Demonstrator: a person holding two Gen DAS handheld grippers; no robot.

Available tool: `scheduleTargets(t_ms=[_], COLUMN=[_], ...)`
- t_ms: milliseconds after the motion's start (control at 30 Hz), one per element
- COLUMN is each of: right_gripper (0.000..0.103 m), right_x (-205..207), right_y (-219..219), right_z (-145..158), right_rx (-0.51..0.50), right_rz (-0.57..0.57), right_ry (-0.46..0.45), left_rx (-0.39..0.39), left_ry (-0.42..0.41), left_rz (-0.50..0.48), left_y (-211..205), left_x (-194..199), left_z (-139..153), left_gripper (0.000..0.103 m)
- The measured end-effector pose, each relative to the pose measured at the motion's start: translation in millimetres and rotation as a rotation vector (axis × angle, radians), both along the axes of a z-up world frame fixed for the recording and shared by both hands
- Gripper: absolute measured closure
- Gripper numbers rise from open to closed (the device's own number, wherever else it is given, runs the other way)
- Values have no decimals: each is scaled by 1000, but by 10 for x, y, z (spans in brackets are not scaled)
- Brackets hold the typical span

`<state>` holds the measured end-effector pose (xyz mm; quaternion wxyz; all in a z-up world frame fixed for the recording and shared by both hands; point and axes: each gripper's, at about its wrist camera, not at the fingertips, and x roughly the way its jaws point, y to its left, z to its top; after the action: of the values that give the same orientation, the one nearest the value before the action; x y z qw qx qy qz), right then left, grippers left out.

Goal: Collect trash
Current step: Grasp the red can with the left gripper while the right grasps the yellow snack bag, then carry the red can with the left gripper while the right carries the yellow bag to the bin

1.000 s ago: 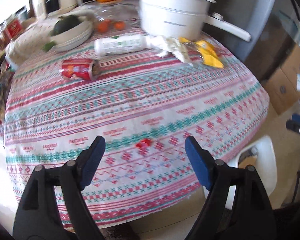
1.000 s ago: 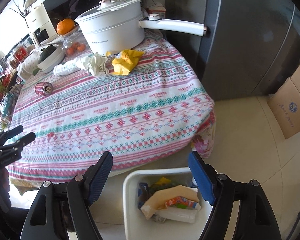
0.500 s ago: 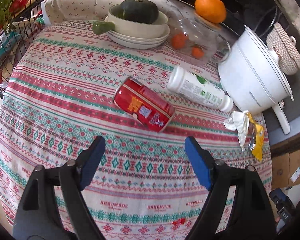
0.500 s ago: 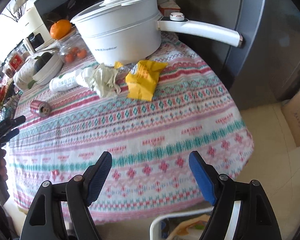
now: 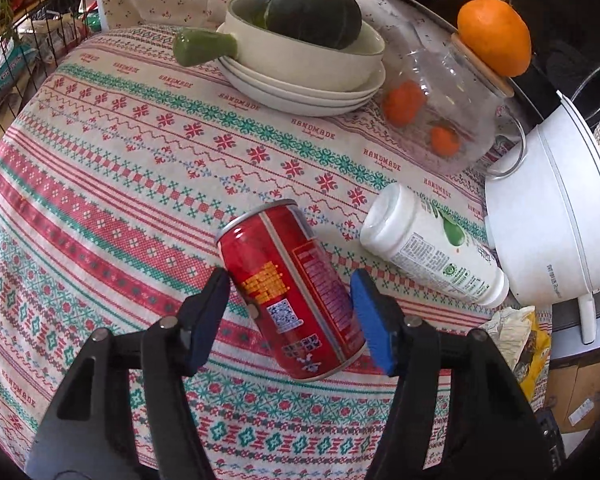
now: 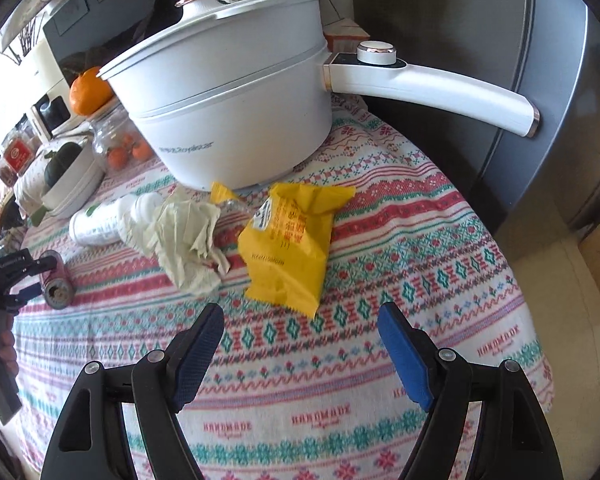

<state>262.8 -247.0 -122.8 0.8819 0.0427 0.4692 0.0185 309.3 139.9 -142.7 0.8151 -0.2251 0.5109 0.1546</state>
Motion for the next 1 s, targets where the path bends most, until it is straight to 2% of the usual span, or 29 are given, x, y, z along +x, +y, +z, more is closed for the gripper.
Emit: scheduleTargets(t_ms=[167, 300, 467, 567, 633, 667, 700, 733, 767, 800, 1000], right_gripper=[22, 22, 22, 23, 37, 58, 71, 74, 82, 87, 88], right_x=[147, 276, 446, 517, 526, 521, 509, 497, 465, 434, 129], right_y=[-67, -93, -89, -48, -14, 8, 28, 45, 51, 49, 1], right_z=[-92, -175, -290, -395, -455, -473, -483, -488, -488, -487, -288], right_rx=[22, 62, 134, 134, 114, 104, 90, 77, 63, 61, 42], right_rz=[-25, -48, -69, -66, -59, -46, -27, -18, -9, -4, 33], right_ry=[-24, -30, -40, -36, -39, -47, -52, -52, -54, -55, -83], left_rx=[84, 114, 142, 160, 168, 167, 166, 163, 160, 154, 101], left_ry=[-15, -26, -27, -27, -27, -26, -26, -25, -23, -21, -23], left_rz=[-187, -349, -420, -437, -440, -440, -441, -442, -443, -445, -446], left_y=[-230, -465, -611, -698, -737, -740, -756, -769, -789, -795, -865], left_x=[81, 31, -104, -264, -338, -334, -378, -413, -471, -535, -819], left_z=[8, 6, 2, -2, -6, 47, 59, 64, 75, 81, 195], left_gripper=[42, 44, 44, 45, 45, 45, 46, 46, 46, 46, 48])
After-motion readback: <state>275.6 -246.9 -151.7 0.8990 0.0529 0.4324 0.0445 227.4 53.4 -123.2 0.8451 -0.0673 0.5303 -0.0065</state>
